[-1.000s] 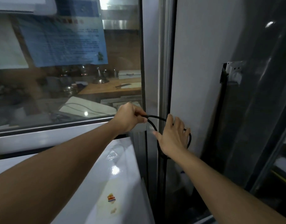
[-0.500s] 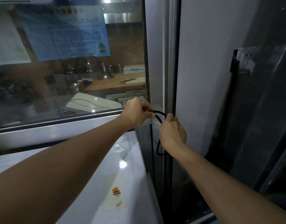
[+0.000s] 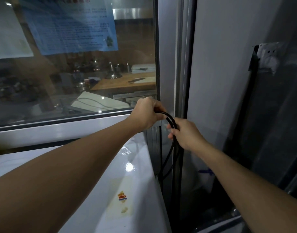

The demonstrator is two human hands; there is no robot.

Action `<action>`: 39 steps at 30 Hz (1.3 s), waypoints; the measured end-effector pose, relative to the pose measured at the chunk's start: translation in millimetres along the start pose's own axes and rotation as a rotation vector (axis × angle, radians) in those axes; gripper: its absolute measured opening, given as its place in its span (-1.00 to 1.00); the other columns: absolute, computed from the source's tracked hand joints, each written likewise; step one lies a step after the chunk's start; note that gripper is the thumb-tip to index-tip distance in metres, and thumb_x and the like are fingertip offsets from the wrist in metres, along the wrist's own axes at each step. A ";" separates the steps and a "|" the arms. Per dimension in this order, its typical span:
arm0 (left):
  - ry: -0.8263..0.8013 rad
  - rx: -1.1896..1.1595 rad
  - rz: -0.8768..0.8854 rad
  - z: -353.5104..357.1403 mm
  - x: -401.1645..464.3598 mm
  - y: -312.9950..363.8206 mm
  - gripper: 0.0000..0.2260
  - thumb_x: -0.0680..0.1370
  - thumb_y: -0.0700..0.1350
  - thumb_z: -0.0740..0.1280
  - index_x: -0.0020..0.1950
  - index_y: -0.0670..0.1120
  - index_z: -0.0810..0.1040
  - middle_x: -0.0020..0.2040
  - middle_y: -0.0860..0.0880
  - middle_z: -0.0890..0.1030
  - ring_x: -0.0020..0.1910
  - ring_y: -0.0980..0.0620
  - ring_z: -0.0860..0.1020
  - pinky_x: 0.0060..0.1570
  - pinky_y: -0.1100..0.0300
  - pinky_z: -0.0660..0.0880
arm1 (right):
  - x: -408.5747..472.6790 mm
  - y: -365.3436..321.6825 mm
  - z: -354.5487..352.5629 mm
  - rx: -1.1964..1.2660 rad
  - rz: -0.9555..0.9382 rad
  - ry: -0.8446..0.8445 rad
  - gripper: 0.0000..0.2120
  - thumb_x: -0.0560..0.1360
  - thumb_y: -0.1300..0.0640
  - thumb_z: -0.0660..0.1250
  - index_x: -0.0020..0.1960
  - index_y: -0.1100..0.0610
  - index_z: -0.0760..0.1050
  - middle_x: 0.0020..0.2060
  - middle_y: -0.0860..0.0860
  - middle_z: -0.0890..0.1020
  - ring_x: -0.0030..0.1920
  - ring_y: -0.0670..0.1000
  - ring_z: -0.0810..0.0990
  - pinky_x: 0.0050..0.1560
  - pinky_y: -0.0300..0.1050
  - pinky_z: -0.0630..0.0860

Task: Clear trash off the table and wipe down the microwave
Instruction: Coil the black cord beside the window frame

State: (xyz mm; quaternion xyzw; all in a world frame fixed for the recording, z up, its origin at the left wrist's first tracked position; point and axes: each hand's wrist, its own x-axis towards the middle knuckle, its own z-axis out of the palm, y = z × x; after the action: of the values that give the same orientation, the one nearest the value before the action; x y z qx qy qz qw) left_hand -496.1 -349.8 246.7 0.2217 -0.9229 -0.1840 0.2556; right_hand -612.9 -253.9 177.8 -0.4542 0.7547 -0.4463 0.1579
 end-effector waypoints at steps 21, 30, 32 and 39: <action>-0.310 0.363 -0.141 -26.4 -27.3 -40.8 -0.71 0.44 -0.12 0.45 0.15 -0.04 0.56 -0.02 -0.06 0.60 -0.05 -0.05 0.54 -0.03 0.16 0.47 | 17.8 40.3 14.7 -0.002 -0.066 0.254 -0.88 0.53 0.30 0.24 -0.16 0.24 0.52 -0.26 0.09 0.60 -0.28 -0.01 0.55 -0.37 -0.39 0.42; -0.044 0.347 -0.092 -35.2 -22.5 -32.5 -0.72 0.40 -0.19 0.48 0.09 -0.10 0.57 0.01 -0.09 0.63 -0.01 -0.09 0.57 0.06 0.03 0.52 | 16.4 40.8 54.0 0.186 -0.013 0.429 -0.92 0.51 0.29 0.28 -0.16 0.25 0.51 -0.34 0.07 0.54 -0.30 0.01 0.49 -0.34 -0.36 0.37; -0.024 0.357 -0.086 -33.7 -21.1 -32.1 -0.72 0.39 -0.18 0.49 0.08 -0.09 0.58 0.00 -0.08 0.61 -0.02 -0.08 0.55 0.03 0.06 0.51 | 20.1 41.6 61.2 0.274 0.035 0.425 -0.91 0.50 0.28 0.28 -0.17 0.19 0.51 -0.32 0.08 0.56 -0.28 0.06 0.54 -0.20 -0.23 0.52; -0.063 0.500 -0.096 -18.4 -24.1 -36.5 -0.71 0.42 -0.14 0.45 0.13 -0.05 0.58 0.06 -0.07 0.53 0.03 -0.08 0.51 0.03 0.07 0.49 | 21.0 70.5 93.3 0.432 0.131 0.134 -0.81 0.54 0.21 0.26 -0.25 0.05 0.46 -0.28 0.07 0.60 -0.17 0.10 0.61 -0.01 0.12 0.58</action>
State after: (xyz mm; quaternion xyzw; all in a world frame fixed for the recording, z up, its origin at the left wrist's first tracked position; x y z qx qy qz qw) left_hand -455.9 -372.2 235.5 0.3156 -0.9357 0.0312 0.1548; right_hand -602.6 -307.4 72.2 -0.3292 0.6782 -0.6156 0.2294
